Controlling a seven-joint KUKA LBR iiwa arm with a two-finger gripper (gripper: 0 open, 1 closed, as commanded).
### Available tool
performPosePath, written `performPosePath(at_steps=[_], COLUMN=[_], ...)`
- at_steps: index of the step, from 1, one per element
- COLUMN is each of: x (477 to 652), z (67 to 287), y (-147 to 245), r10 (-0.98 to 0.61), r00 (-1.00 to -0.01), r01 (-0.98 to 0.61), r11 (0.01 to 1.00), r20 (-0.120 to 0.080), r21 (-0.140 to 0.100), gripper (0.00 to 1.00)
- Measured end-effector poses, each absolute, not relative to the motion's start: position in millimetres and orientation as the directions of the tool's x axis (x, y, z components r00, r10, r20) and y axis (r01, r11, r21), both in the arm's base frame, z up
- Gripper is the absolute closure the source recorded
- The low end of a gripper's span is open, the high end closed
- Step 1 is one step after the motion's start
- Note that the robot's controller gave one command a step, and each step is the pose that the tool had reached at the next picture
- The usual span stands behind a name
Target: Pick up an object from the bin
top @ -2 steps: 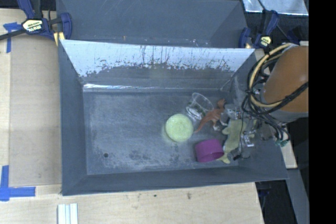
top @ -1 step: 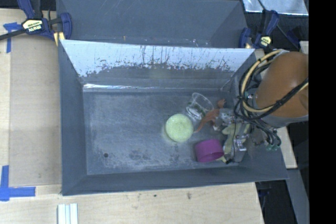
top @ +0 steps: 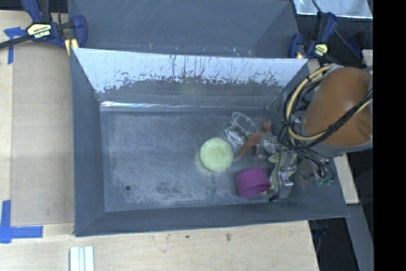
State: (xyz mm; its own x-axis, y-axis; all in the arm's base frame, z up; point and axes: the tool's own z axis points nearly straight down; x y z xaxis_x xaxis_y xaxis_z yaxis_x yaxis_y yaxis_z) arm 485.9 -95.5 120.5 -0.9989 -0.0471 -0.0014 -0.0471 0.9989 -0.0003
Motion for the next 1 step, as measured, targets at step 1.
performPosePath(at_steps=[1], x=[482.9], z=[68.3], y=[-89.6], r10=[-0.007], r00=[-1.0], r01=[-0.007], r11=[1.0], r20=[-0.002], r21=[0.0], gripper=[0.0])
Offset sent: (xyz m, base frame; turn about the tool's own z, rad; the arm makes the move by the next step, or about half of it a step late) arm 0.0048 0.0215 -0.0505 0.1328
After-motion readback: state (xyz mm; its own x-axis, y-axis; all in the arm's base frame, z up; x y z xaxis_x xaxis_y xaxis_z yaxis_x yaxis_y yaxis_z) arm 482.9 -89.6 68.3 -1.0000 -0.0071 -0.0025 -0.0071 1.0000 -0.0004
